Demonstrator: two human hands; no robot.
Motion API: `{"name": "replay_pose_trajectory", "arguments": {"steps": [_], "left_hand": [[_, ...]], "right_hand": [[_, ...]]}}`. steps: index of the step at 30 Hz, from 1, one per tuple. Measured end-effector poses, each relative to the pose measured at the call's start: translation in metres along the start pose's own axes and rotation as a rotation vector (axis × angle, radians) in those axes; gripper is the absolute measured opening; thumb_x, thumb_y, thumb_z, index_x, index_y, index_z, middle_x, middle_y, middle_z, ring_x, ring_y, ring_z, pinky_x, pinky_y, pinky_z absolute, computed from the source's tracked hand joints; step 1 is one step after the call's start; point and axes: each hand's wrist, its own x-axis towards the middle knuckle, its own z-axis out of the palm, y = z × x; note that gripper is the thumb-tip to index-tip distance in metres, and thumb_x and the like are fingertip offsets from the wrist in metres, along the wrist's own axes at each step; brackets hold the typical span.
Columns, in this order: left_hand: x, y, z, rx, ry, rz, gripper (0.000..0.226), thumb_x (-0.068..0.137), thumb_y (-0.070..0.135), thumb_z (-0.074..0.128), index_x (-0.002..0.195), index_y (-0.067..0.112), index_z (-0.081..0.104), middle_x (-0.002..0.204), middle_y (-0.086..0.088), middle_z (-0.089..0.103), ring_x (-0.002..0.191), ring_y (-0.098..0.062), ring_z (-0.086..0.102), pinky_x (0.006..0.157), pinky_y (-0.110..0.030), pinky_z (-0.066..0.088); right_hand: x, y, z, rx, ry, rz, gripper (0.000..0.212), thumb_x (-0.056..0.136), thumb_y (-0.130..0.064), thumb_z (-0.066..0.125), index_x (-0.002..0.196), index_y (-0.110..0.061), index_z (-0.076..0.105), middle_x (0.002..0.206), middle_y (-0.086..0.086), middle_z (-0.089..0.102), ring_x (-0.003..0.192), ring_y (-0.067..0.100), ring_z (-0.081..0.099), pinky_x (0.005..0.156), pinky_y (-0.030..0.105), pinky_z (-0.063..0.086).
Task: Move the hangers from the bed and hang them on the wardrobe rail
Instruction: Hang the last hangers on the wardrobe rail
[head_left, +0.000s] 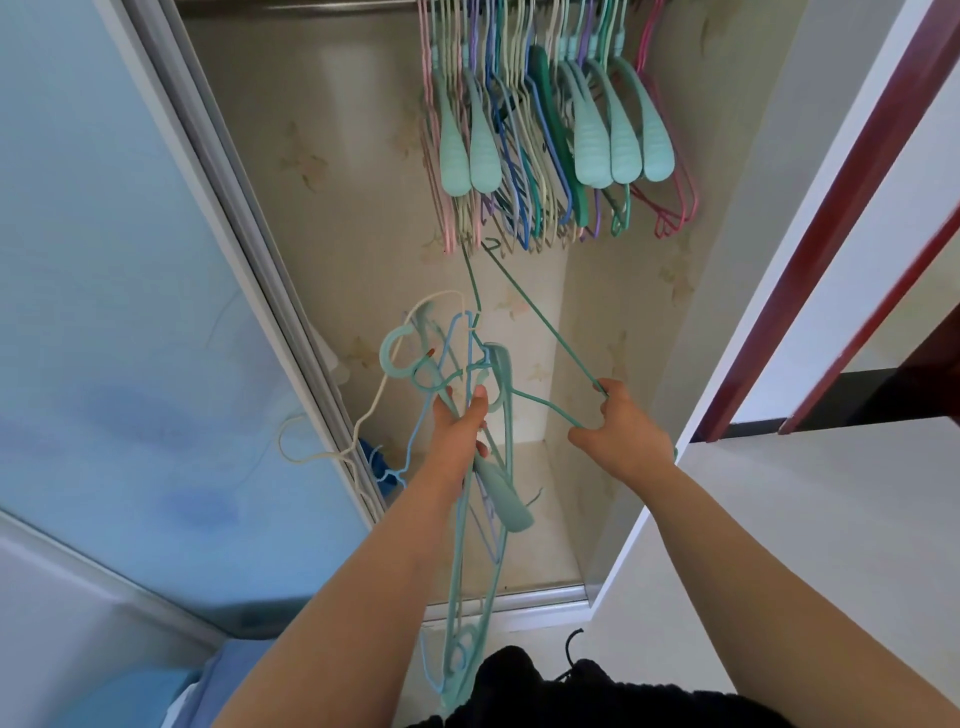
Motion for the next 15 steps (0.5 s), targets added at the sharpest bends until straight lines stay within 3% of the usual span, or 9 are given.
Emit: {"name": "replay_pose_trajectory", "arguments": {"steps": [4,8,11,15], "left_hand": [[0.001,0.000,0.002,-0.255,-0.065,-0.052,0.040,0.089,0.050,0.056,0.119,0.024,0.049,0.066,0.001,0.048,0.043,-0.010,0.046,0.047,-0.025,0.044],[-0.002,0.006,0.010,-0.364,0.011,-0.094,0.013,0.096,0.033,0.050,0.093,0.021,0.052,0.055,0.003,0.041,0.038,-0.009,0.037,0.041,-0.023,0.038],[-0.003,0.008,0.011,-0.308,0.054,-0.157,0.018,0.097,0.027,0.044,0.082,0.019,0.049,0.062,0.000,0.040,0.037,-0.011,0.034,0.039,-0.022,0.034],[-0.005,0.004,0.013,-0.192,0.084,-0.154,0.032,0.099,0.041,0.040,0.083,0.015,0.049,0.065,0.000,0.045,0.034,-0.010,0.041,0.040,-0.021,0.037]], "right_hand": [[0.004,-0.004,-0.006,-0.009,0.007,-0.029,0.078,0.065,-0.048,0.058,0.135,-0.029,0.028,0.106,-0.009,0.053,0.087,0.025,0.059,0.069,0.032,0.044],[0.003,-0.014,-0.006,-0.021,0.013,-0.060,0.079,0.067,-0.050,0.057,0.136,-0.028,0.027,0.116,-0.006,0.056,0.093,0.027,0.059,0.072,0.033,0.041],[-0.001,-0.019,-0.001,-0.065,0.039,-0.089,0.079,0.072,-0.050,0.059,0.138,-0.025,0.025,0.123,-0.003,0.055,0.096,0.029,0.060,0.070,0.032,0.040],[-0.008,-0.025,0.005,-0.099,0.090,-0.096,0.079,0.075,-0.048,0.062,0.140,-0.023,0.024,0.132,0.001,0.048,0.102,0.031,0.058,0.069,0.033,0.039]]}}
